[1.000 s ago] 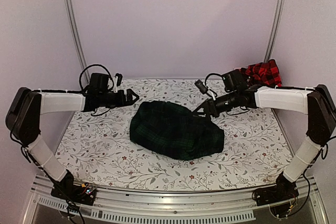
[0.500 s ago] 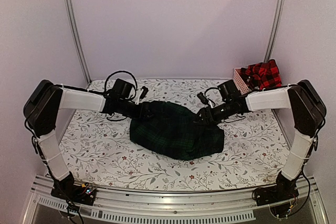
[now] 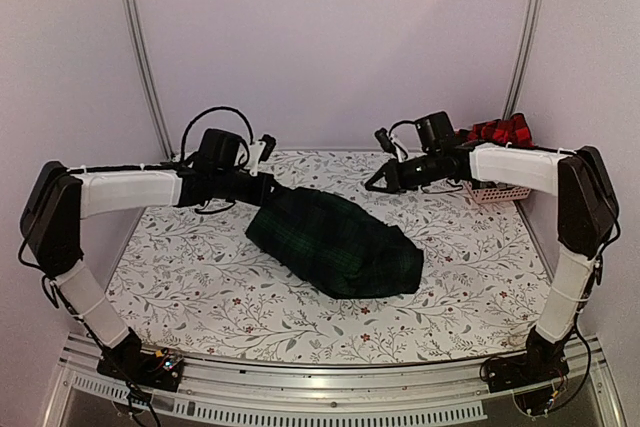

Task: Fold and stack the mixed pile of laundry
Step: Pick up the crumpled skirt from the center of the board, then pass from the left arm to the right

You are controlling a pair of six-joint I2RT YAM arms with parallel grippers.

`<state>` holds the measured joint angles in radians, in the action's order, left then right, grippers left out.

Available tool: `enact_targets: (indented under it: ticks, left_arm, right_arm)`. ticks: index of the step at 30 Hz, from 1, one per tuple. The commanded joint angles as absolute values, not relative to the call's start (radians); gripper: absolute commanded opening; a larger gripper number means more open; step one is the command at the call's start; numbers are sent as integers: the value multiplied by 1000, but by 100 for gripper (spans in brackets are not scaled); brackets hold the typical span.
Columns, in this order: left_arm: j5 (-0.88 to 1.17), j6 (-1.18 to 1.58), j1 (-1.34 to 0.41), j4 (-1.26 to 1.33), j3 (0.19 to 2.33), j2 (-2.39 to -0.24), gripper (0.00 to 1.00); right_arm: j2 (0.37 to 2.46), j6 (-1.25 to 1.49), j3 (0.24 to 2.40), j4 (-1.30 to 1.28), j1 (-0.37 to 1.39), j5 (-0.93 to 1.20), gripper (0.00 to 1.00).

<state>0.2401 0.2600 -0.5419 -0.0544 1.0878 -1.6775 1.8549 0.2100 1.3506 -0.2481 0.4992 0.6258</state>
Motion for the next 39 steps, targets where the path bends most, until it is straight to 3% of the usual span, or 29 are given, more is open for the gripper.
enact_targets:
  ticks: [1, 5, 8, 12, 16, 19, 30, 39]
  left_arm:
    - [146, 215, -500, 62, 1205, -1595, 0]
    - [216, 175, -465, 58, 1322, -1566, 0]
    - [378, 63, -498, 30, 1317, -1494, 0]
    - [338, -84, -640, -42, 1116, -1322, 0]
    - [199, -120, -900, -18, 894, -1197, 0]
    - [162, -80, -999, -119, 838, -1227, 0]
    - [56, 57, -1203, -114, 793, -1582, 0]
    - [105, 21, -1234, 23, 823, -1655, 0]
  right_arm:
    - [1867, 187, 1630, -259, 431, 523, 0]
    - [1953, 171, 1939, -338, 426, 560, 0]
    - [1972, 158, 1979, -343, 426, 606, 8]
    - [1900, 145, 1806, -308, 426, 604, 18]
    - [1827, 134, 1575, -256, 426, 649, 40]
    - [1804, 142, 1391, -214, 426, 672, 52]
    - [1808, 165, 1208, -192, 482, 719, 62]
    - [1805, 204, 1144, -155, 573, 767, 78]
